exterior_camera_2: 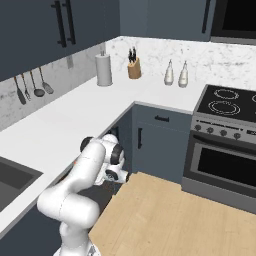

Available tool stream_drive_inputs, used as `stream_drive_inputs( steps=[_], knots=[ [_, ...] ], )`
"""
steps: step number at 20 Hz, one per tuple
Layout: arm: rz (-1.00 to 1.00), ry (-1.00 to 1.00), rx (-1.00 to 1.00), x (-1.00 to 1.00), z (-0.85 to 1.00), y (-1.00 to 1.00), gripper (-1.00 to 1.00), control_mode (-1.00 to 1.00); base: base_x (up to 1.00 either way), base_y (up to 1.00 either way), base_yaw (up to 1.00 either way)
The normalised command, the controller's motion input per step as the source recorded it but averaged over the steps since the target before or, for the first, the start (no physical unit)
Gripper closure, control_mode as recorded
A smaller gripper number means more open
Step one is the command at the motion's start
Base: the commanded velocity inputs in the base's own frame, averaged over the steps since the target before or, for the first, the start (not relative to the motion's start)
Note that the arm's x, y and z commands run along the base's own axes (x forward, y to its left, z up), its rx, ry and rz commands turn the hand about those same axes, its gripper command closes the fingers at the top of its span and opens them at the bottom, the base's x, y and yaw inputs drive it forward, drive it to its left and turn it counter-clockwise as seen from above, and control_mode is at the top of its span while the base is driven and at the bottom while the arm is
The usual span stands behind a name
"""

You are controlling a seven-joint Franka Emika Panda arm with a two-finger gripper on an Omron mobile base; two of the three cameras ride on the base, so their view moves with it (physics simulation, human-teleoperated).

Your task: Pick up the cup and bowl from the counter, place them in the dishwasher, and close the dishwasher door.

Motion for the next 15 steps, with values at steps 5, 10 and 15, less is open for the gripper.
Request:
stream_drive_inputs(
  steps=[5, 10, 15],
  knots=[
    [-0.04, 0.02, -0.24, 0.57, -0.14, 1.00, -1.00, -1.00, 0.00, 0.00, 0.00],
    [-0.10, -0.02, -0.16, 0.19, -0.03, 0.90, -1.00, -1.00, 0.00, 0.00, 0.00],
    [-0.15, -0.18, -0.01, 0.00, 0.00, 0.27, -1.00, -1.00, 0.00, 0.00, 0.00]
  ],
)
